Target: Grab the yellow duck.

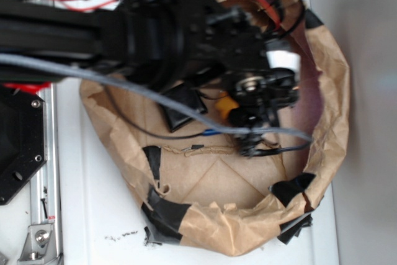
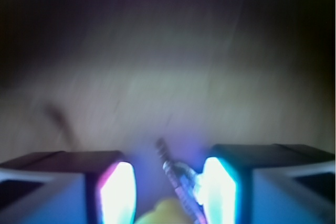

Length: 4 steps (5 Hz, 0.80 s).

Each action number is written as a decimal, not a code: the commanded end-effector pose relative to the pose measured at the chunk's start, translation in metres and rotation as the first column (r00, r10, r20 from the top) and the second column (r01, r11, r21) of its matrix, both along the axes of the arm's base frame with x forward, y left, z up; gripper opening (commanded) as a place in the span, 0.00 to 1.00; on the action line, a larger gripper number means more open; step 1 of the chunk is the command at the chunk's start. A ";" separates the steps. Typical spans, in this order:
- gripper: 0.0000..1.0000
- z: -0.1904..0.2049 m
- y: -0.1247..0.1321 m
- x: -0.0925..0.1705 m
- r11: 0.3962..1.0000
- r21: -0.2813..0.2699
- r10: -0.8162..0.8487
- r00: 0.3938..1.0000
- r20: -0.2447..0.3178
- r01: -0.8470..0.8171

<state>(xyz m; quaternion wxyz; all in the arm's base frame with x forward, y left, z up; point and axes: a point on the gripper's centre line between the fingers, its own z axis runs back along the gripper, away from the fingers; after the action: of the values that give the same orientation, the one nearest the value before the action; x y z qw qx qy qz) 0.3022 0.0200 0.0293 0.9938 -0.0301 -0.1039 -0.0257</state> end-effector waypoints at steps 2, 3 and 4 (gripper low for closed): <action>0.00 0.072 -0.001 -0.002 0.997 -0.059 -0.048 0.991 0.125 0.055; 1.00 0.094 0.002 -0.009 0.986 -0.085 -0.133 0.985 0.112 0.143; 1.00 0.099 0.010 -0.031 0.998 -0.051 0.027 1.000 0.000 -0.027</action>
<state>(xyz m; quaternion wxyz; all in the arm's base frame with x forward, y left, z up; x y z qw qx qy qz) 0.2621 0.0241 0.1056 0.9950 -0.0621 -0.0775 -0.0085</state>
